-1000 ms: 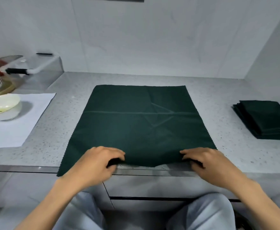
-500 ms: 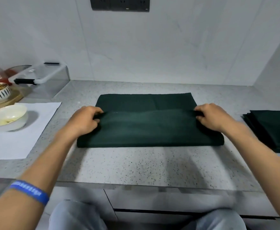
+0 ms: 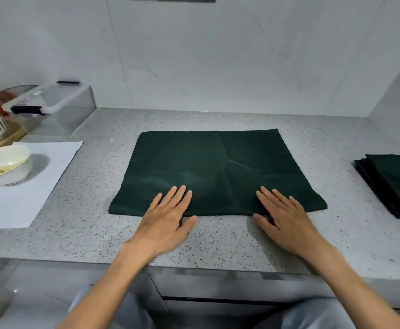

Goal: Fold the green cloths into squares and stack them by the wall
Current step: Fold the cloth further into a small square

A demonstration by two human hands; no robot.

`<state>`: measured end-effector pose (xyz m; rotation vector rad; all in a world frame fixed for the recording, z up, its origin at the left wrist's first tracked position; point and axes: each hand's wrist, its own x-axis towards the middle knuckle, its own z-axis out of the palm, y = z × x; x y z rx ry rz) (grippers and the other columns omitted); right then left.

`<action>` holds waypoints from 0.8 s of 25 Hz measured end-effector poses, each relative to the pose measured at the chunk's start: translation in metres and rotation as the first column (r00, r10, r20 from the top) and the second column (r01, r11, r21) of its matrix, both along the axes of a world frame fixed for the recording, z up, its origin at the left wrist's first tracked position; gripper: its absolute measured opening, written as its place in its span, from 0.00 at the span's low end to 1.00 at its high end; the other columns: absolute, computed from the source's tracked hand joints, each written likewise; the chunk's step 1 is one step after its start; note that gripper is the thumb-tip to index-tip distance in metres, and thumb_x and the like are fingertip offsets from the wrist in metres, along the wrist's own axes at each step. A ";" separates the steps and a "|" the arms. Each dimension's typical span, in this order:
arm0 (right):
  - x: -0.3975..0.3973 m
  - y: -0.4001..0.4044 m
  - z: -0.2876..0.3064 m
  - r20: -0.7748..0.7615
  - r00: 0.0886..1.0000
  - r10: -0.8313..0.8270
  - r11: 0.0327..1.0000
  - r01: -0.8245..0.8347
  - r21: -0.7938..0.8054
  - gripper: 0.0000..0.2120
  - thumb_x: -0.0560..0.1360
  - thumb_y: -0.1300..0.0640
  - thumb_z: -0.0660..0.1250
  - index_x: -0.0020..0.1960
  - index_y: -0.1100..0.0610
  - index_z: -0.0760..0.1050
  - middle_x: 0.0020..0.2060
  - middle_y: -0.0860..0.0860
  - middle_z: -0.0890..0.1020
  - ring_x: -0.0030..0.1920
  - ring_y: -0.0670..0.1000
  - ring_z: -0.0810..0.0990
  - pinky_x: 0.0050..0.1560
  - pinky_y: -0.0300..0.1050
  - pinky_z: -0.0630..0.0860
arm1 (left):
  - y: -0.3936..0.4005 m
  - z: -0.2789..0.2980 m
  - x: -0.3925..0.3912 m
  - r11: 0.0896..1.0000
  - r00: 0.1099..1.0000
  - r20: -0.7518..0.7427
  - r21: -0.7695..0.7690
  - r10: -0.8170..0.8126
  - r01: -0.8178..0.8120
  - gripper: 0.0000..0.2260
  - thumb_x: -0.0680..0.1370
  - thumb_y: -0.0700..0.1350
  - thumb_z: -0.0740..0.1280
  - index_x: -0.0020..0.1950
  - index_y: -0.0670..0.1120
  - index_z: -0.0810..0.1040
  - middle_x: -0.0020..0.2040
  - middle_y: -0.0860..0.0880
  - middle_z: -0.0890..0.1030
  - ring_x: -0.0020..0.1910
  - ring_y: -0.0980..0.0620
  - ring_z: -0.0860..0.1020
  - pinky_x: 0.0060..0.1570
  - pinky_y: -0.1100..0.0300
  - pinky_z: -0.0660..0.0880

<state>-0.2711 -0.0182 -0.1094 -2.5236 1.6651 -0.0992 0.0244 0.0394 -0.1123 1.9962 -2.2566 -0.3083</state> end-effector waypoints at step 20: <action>-0.023 0.008 0.023 -0.044 0.994 -0.097 0.995 0.096 -0.015 0.22 0.83 0.47 0.50 0.76 0.46 0.61 0.77 0.43 0.61 0.77 0.50 0.57 0.75 0.53 0.56 | 0.006 0.020 -0.032 0.999 0.998 0.043 -0.031 0.044 -0.042 0.22 0.84 0.52 0.49 0.78 0.54 0.59 0.79 0.56 0.58 0.78 0.52 0.55 0.75 0.49 0.53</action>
